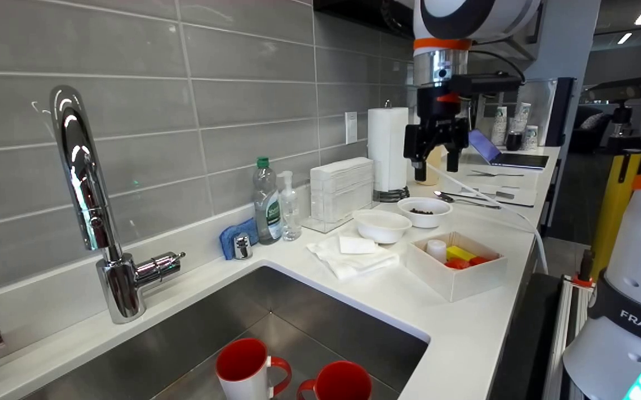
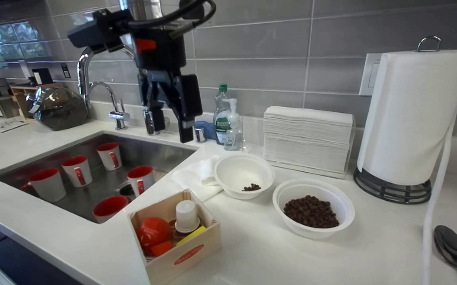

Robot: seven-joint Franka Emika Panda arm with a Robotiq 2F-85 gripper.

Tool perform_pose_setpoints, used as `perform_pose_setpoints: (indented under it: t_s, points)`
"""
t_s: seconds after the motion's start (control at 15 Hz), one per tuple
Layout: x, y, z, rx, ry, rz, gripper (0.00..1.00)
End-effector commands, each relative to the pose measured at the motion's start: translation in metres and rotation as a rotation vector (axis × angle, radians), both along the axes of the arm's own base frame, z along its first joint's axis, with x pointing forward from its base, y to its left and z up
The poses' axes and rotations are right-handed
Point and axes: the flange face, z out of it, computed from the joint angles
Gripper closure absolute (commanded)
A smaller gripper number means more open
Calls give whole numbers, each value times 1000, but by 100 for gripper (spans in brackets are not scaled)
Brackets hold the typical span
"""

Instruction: Move the creamer cup to the counter

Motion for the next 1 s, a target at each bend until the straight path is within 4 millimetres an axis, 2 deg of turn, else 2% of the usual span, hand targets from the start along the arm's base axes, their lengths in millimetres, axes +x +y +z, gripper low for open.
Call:
perform_pose_setpoints:
  t_s: [0.0, 0.27, 0.93]
  points:
    - [6, -13, -30, -42, 56, -21, 0]
    - [13, -22, -60, -51, 87, -33, 0]
    - [21, -20, -139, -45, 155, -68, 0]
